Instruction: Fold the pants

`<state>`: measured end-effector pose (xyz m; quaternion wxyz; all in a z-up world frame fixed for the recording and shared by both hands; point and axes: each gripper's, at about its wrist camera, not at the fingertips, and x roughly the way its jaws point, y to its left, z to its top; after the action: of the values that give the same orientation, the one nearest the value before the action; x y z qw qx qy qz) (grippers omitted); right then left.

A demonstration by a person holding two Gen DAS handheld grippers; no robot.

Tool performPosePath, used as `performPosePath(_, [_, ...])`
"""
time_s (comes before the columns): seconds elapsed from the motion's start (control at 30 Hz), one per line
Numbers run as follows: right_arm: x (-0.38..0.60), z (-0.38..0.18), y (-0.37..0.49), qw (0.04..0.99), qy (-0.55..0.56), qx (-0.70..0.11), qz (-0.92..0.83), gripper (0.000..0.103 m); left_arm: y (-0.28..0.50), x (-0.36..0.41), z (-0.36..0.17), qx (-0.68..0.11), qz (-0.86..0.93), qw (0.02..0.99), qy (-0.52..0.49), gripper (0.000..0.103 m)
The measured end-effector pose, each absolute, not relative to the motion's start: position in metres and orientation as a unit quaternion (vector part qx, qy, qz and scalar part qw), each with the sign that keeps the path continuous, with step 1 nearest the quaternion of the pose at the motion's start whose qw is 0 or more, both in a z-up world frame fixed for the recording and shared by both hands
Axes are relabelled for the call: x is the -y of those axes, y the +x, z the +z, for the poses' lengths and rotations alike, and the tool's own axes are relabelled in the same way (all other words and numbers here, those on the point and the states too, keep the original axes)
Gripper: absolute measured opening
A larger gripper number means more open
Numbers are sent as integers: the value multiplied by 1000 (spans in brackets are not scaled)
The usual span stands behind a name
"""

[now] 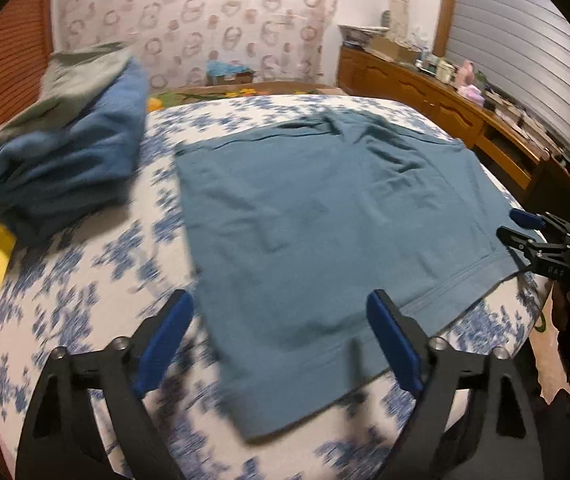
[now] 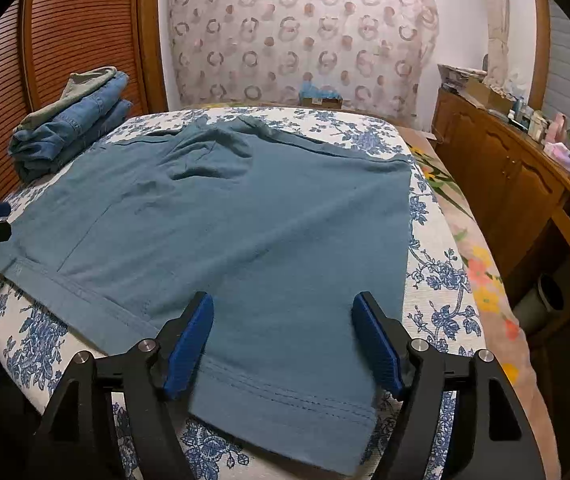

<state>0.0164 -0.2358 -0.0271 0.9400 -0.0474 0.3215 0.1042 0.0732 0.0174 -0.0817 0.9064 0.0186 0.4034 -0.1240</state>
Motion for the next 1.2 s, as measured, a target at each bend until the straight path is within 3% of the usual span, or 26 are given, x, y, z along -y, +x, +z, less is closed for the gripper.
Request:
performPosePath(0.07, [235, -28, 18, 940, -47, -321, 103, 77, 67, -27, -82, -400, -118, 909, 15, 87])
performPosePath(0.13, [235, -28, 17, 940, -47, -321, 102, 78, 62, -34, -83, -400, -115, 909, 6, 76])
performPosePath(0.2, [235, -29, 16, 941, -47, -320, 103, 78, 57, -40, -85, -400, -112, 910, -1, 74])
performPosePath(0.27, [236, -29, 15, 941, -47, -320, 104, 78, 52, -43, -89, -403, -111, 908, -3, 61])
performPosePath(0.6, [238, -30, 15, 941, -46, -320, 103, 78, 38, -40, -101, -412, -122, 903, -4, 45])
performPosePath(0.87, [239, -29, 15, 940, -45, -320, 105, 78, 42, -36, -94, -402, -137, 905, -9, 12])
performPosePath(1.2, [253, -27, 9, 937, -17, -328, 118, 78, 58, 2, -61, -369, -181, 911, 18, 8])
